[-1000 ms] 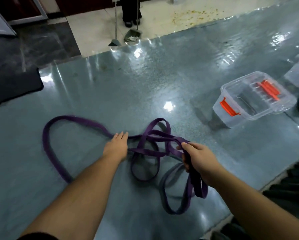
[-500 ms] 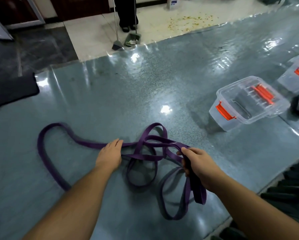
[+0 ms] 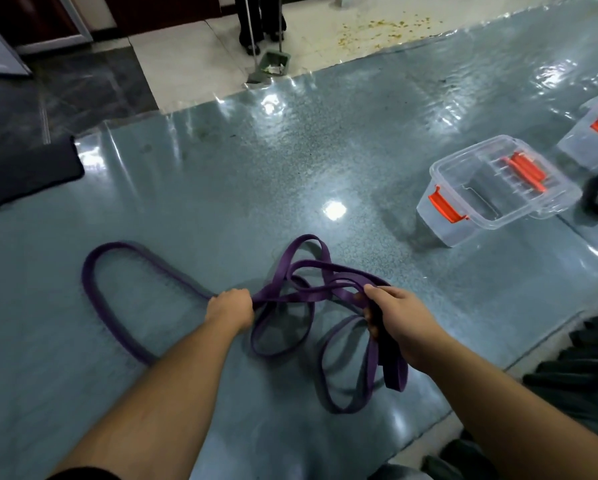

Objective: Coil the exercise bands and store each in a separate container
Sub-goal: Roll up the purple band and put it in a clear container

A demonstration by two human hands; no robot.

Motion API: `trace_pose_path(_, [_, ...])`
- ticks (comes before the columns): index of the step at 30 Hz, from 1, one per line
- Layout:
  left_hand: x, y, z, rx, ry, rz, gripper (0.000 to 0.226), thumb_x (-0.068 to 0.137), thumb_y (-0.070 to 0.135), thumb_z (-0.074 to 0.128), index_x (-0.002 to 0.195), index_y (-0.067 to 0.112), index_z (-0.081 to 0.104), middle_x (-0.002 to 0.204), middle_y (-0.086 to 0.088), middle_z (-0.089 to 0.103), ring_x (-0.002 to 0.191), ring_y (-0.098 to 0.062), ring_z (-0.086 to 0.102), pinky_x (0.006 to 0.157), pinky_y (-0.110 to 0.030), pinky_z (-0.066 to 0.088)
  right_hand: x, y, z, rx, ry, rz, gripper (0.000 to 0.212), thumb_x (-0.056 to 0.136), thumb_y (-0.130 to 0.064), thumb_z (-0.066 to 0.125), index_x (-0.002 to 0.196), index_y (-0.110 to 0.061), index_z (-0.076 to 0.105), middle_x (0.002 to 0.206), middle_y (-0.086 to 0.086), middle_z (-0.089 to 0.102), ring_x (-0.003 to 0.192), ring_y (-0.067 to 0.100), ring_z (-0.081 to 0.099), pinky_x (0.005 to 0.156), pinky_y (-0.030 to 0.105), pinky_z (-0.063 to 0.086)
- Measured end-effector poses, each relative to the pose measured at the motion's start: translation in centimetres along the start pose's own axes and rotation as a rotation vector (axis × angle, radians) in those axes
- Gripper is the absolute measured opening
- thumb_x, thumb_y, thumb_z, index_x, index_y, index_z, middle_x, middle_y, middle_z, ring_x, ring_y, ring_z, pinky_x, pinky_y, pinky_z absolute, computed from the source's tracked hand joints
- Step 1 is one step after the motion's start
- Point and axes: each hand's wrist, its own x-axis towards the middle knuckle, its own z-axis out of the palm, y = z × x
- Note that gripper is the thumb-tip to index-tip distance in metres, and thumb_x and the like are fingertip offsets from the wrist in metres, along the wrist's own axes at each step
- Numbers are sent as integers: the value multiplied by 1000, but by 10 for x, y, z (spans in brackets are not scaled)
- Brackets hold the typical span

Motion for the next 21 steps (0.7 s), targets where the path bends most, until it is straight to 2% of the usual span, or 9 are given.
trace_pose_path(2, [-12,-3,2,-108,-78,4,32,96,31,50,122,19,64,131,-8,66,122,-32,63,101,-42,51,2,1,1,7,-1,2,39,105,-33,57,89,0,70,64,5,60,48,17,51,47,27,46])
trace_pose_path(4, [-25,-7,2,-224,-114,11,28,95,30,54,117,18,66,128,-10,68,117,-31,65,98,-39,52,4,0,3,28,-4,2,38,105,-33,58,93,-1,74,63,5,60,47,17,52,47,29,47])
trace_pose_path(6, [-42,-11,-4,-368,-141,15,17,96,28,58,105,17,69,116,-11,72,105,-28,67,86,-33,52,5,-3,5,60,-15,-1,35,104,-34,58,93,-6,76,62,5,60,47,17,52,46,30,46])
trace_pose_path(8, [-59,-17,-16,-541,-123,-13,18,95,28,60,83,18,71,91,-9,75,81,-24,66,68,-29,46,6,-10,9,97,-28,-15,34,104,-34,59,94,-6,76,61,6,60,45,18,50,45,30,45])
trace_pose_path(10, [-80,-22,-37,-697,-45,-70,31,95,28,60,67,17,70,68,-3,70,60,-18,58,54,-25,40,5,-20,13,120,-32,-47,34,104,-32,60,95,-2,73,58,4,59,42,17,50,43,29,45])
trace_pose_path(14, [-123,-29,-94,-858,179,-203,39,97,27,58,64,12,69,51,2,65,43,-9,54,44,-21,37,-4,-51,18,157,-44,-139,29,105,-29,57,89,-8,68,55,0,59,41,16,48,41,29,44])
trace_pose_path(17, [-157,-30,-146,-1012,397,-317,30,93,28,56,71,12,69,54,4,67,50,-14,58,49,-23,40,-14,-79,17,163,-93,-188,28,106,-26,54,88,-8,67,55,0,58,42,16,47,42,30,42])
trace_pose_path(19, [-180,-29,-181,-1098,514,-316,26,91,27,55,74,13,68,58,5,69,56,-17,60,52,-23,44,-22,-95,16,164,-138,-215,27,105,-25,55,89,-7,65,55,1,56,42,16,46,42,30,40])
trace_pose_path(21, [-203,-26,-213,-1124,614,-290,26,92,30,56,79,14,71,60,6,71,56,-13,63,57,-23,48,-31,-110,14,164,-174,-247,26,105,-25,57,89,-6,65,54,2,56,40,16,46,40,29,39])
